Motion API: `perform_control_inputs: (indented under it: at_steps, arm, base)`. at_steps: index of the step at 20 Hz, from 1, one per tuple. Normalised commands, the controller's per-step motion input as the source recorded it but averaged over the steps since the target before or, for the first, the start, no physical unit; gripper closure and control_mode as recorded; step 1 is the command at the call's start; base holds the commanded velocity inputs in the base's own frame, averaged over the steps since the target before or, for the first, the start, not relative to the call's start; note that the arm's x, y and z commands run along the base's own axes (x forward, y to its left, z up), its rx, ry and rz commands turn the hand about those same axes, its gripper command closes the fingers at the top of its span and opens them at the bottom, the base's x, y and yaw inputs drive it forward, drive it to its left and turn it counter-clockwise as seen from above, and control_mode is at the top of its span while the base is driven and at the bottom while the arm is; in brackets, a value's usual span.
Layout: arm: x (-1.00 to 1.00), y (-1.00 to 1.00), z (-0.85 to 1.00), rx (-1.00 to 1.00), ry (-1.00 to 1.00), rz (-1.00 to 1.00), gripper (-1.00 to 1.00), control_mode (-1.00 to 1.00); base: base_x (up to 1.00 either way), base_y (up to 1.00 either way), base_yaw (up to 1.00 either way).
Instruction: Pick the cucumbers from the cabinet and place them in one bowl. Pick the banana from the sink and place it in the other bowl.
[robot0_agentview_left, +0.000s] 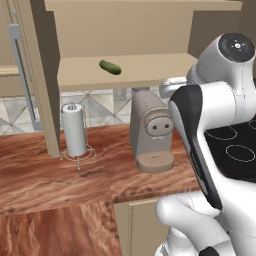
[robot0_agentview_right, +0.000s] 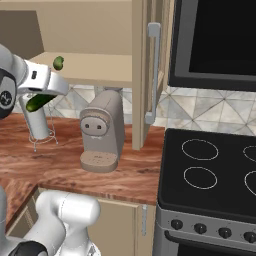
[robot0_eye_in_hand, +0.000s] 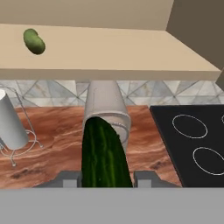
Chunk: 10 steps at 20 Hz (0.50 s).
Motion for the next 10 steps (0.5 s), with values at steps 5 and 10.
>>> perform_control_inputs:
  at_steps: [5, 10]
  arm:
    - [-0.02, 0.0, 0.0, 0.0, 0.0, 0.0, 1.0, -1.0]
    - [-0.08, -0.01, 0.0, 0.0, 0.0, 0.0, 1.0, -1.0]
  base:
    - [0.0, 0.0, 0.0]
    - [0.0, 0.0, 0.0]
